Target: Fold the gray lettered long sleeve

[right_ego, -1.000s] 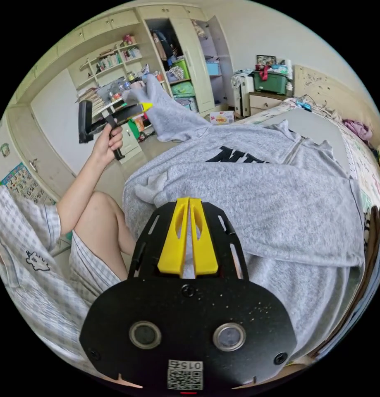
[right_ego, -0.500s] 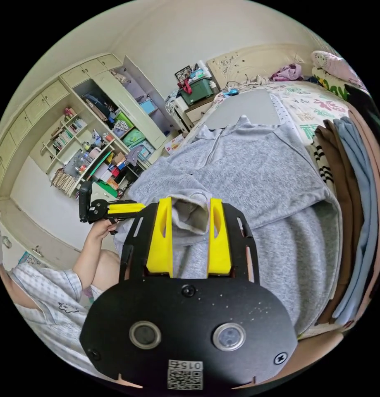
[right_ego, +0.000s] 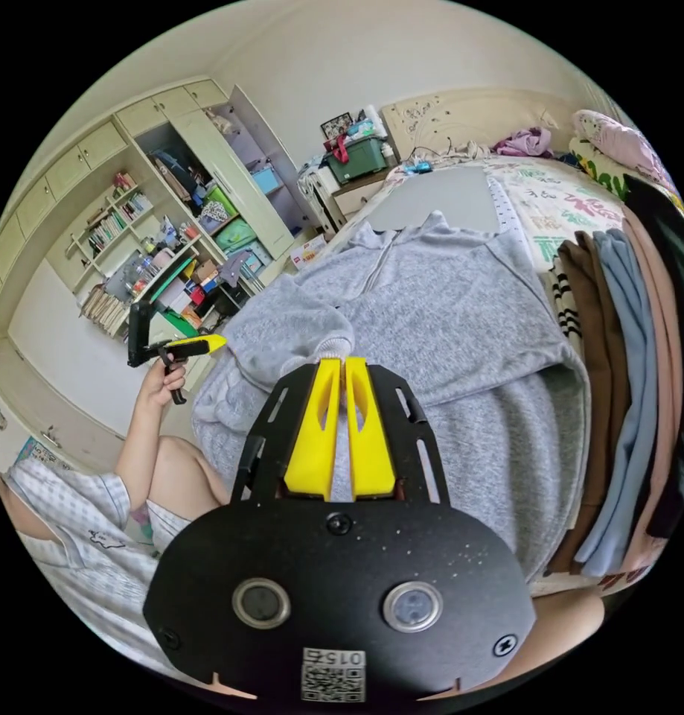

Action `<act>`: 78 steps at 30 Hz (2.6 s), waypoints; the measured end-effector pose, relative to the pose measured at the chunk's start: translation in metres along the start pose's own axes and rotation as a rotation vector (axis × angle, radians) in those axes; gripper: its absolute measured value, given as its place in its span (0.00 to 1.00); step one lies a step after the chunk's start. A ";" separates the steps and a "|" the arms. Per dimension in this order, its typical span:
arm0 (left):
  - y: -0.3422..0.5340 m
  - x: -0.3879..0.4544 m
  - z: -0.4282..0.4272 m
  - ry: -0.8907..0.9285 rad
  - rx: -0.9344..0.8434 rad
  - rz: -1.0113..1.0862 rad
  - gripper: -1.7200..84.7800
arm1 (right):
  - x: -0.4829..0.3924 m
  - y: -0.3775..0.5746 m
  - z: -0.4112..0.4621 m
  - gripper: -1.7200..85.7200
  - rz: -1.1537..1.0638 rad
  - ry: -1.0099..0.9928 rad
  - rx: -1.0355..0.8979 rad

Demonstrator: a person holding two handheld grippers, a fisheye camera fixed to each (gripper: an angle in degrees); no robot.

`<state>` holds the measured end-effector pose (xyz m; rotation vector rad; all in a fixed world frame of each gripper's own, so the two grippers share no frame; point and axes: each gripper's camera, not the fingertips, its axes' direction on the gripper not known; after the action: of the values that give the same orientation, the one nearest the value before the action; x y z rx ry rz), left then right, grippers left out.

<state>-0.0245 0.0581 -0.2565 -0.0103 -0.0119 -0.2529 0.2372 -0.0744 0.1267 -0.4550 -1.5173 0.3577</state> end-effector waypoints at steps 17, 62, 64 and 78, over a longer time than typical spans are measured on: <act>-0.007 -0.017 0.057 -0.519 -0.032 0.069 0.08 | -0.036 0.050 -0.094 0.02 0.087 0.078 0.124; -0.021 -0.082 0.057 -0.423 -0.221 0.146 0.04 | -0.273 -0.284 0.346 0.06 -0.347 0.077 -0.553; -0.020 -0.089 0.049 -0.460 -0.196 0.117 0.03 | -0.282 -0.287 0.345 0.05 -0.337 0.057 -0.521; -0.022 -0.138 0.055 -0.447 -0.297 -0.040 0.05 | -0.313 -0.260 0.361 0.08 -0.346 0.126 -0.526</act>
<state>-0.1640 0.0723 -0.2032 -0.3619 -0.4193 -0.2866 -0.1467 -0.4324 -0.0168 -0.5988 -1.5253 -0.3454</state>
